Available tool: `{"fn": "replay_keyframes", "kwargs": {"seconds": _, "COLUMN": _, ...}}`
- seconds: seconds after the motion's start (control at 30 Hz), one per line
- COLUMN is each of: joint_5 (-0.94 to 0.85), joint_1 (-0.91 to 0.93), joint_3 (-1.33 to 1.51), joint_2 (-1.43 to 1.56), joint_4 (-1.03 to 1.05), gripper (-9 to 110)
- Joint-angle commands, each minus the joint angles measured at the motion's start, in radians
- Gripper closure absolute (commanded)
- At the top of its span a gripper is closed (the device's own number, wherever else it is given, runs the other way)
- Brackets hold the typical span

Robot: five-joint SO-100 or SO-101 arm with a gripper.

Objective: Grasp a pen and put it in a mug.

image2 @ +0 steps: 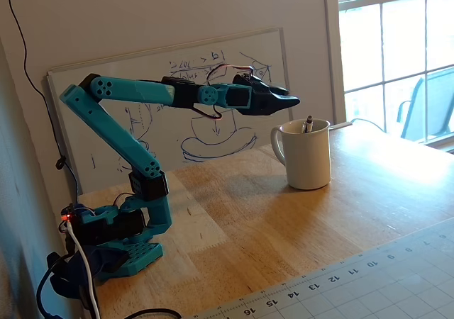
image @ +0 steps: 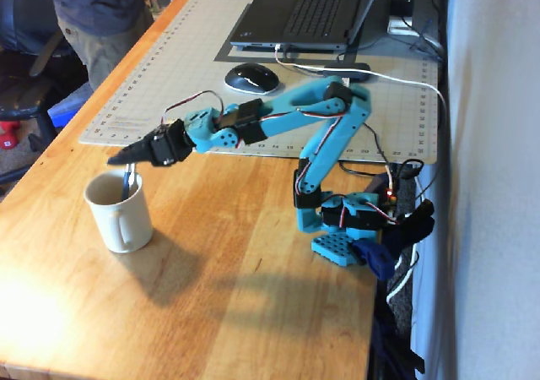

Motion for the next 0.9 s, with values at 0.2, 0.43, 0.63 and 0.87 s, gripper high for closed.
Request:
{"fn": "replay_keyframes", "kwargs": {"seconds": 0.2, "joint_5": 0.793, "joint_1": -0.008, "joint_3": 0.044, "joint_2": 0.216, "joint_4": 0.051, "gripper": 85}}
{"fn": "replay_keyframes", "kwargs": {"seconds": 0.43, "joint_5": 1.046, "joint_1": -0.008, "joint_3": 0.133, "joint_2": 0.433, "joint_4": 0.391, "gripper": 85}}
{"fn": "replay_keyframes", "kwargs": {"seconds": 0.63, "joint_5": 1.057, "joint_1": -0.005, "joint_3": 0.176, "joint_2": 0.591, "joint_4": 0.739, "gripper": 85}}
{"fn": "replay_keyframes", "kwargs": {"seconds": 0.87, "joint_5": 1.071, "joint_1": 0.014, "joint_3": 0.236, "joint_2": 0.736, "joint_4": 0.971, "gripper": 87}}
